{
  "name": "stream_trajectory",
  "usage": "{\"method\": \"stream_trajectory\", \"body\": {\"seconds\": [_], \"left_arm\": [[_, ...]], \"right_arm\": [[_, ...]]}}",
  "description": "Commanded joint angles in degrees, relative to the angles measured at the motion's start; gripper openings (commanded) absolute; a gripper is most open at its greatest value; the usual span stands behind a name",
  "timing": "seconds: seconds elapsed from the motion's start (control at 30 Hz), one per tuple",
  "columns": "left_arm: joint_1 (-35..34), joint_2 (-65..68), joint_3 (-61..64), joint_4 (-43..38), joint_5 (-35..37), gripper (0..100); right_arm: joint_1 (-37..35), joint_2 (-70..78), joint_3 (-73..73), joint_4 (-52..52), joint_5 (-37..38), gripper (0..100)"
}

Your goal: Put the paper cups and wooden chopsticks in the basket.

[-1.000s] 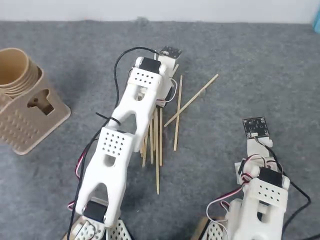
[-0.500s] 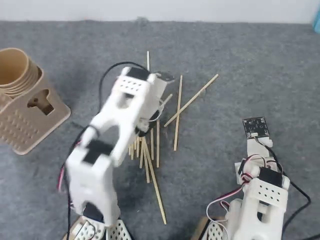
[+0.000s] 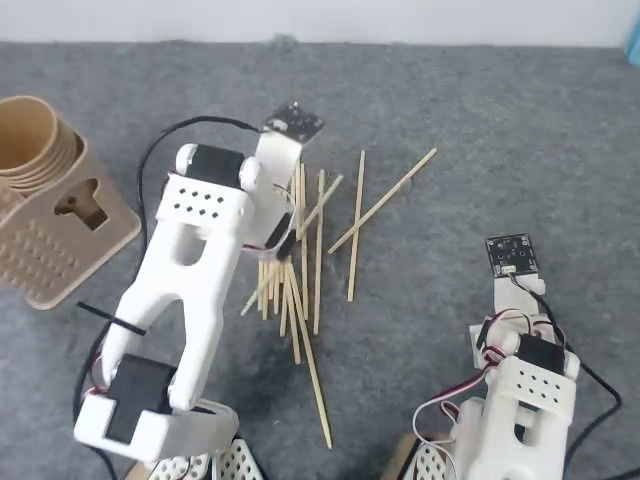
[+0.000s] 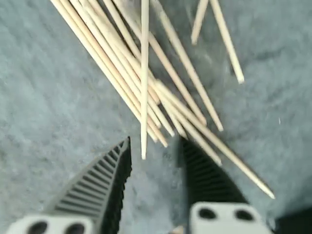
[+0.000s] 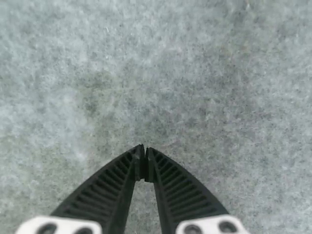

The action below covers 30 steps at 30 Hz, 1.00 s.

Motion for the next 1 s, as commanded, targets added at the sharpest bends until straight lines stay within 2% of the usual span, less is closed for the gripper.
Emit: {"method": "stream_trajectory", "body": {"seconds": [0.0, 0.13, 0.3, 0.5, 0.63, 0.8, 0.97], "left_arm": [[-0.4, -2.5, 0.3, 3.9, -3.9, 18], [-3.0, -5.4, -0.7, 1.2, -4.4, 15], [-5.8, -3.3, -2.0, -9.8, 4.1, 15], [-4.5, 9.1, -5.8, -22.1, 13.9, 15], [-4.8, 20.9, -13.1, -27.9, 23.1, 23], [-6.1, 35.8, -26.9, -28.1, 32.0, 38], [-9.1, 46.7, -41.4, -23.6, 38.8, 40]], "right_arm": [[1.2, -1.3, -0.2, -0.7, 0.5, 0.8], [1.1, -1.3, -0.2, -0.7, 0.5, 0.8], [1.0, -1.3, -0.2, -0.6, 0.5, 0.8], [0.9, -1.3, -0.2, -0.6, 0.5, 0.8], [1.1, -1.3, -0.2, -0.6, 0.5, 0.8], [1.1, -1.3, -0.2, -0.6, 0.5, 0.8], [1.1, -1.3, -0.2, -0.6, 0.5, 0.8]]}}
